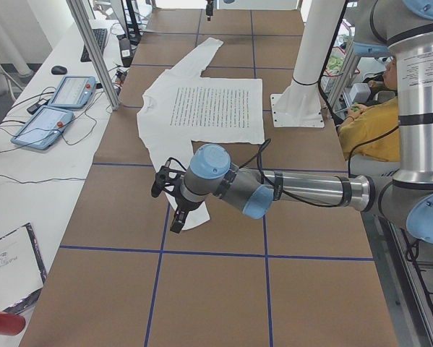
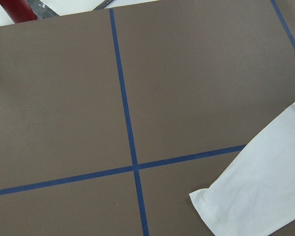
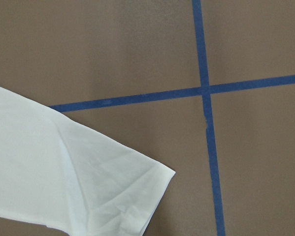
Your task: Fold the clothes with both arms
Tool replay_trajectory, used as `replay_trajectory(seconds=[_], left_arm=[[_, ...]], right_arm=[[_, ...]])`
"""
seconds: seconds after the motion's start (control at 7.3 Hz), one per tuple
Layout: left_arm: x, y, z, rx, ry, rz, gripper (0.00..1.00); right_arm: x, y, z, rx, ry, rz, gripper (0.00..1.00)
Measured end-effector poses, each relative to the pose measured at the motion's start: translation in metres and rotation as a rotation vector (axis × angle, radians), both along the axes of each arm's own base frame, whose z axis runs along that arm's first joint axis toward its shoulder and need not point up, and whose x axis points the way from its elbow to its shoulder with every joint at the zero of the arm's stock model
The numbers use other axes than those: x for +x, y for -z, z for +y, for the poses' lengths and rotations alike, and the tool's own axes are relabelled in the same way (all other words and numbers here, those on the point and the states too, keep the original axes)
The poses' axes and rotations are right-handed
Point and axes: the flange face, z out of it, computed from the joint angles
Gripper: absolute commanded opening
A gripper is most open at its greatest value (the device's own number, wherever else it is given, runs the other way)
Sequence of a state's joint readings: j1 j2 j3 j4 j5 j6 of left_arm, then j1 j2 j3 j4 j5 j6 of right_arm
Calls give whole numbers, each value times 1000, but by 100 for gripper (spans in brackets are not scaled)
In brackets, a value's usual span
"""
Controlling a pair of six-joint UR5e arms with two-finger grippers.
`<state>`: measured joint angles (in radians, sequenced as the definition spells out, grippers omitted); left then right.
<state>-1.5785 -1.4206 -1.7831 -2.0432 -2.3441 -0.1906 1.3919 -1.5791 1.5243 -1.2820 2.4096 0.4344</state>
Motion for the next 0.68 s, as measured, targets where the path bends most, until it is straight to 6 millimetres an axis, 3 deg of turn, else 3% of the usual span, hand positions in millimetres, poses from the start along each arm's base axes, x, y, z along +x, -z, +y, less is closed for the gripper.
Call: replay_trajectory(seconds=[0.27, 0.68], left_arm=[[0, 0, 0, 0, 1, 3, 100], [0, 1, 0, 1, 1, 4, 100]], right_arm=[[-29, -24, -5, -18, -84, -38, 95], [-55, -52, 4, -52, -79, -47, 95]])
